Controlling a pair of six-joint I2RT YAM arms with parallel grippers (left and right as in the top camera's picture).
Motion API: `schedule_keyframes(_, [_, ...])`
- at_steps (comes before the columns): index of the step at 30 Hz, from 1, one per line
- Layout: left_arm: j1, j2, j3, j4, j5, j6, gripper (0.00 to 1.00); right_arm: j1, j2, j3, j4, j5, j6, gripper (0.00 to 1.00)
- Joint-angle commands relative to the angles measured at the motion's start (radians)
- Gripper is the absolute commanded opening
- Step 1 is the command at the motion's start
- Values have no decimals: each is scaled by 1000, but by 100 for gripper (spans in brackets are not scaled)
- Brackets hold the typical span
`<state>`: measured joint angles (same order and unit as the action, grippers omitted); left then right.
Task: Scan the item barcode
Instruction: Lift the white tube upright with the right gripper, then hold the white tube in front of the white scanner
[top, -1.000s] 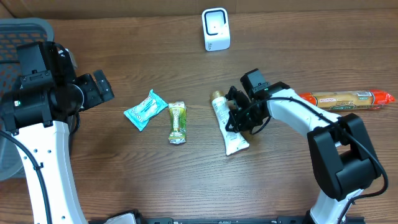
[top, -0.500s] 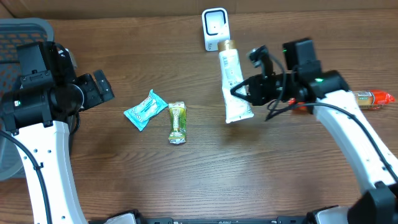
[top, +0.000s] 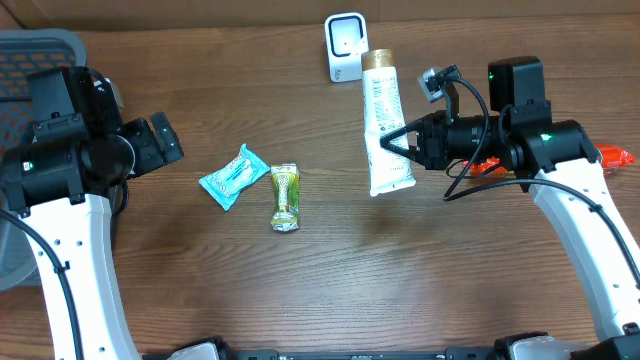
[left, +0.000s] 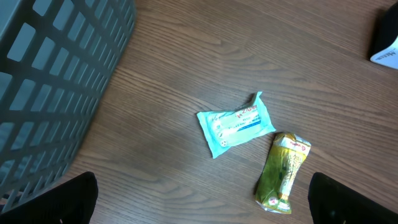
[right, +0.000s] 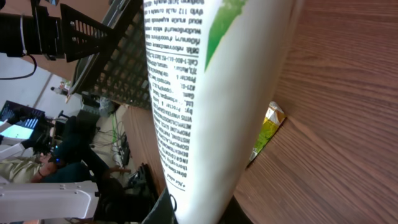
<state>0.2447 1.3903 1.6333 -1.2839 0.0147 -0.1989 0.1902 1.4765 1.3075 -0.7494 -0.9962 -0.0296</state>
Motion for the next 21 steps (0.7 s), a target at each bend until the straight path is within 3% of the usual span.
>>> schedule_keyframes(1, [4,-2,18,2,4,19,100,1,-32,30,19,24,-26,4])
schedule_keyframes(5, [4,-2,18,2,4,19,99,22,-19,30,31,242,-17,4])
schedule_keyframes(11, [4,-2,18,2,4,19,100,33,10,100,159,271,120,4])
schedule_keyframes(17, [4,-1,18,2,4,19,100,47,110,375,99,381,92,3])
schedule_keyframes(21, [4,-1,18,2,4,19,100,119,192,484,94,638,-25,4])
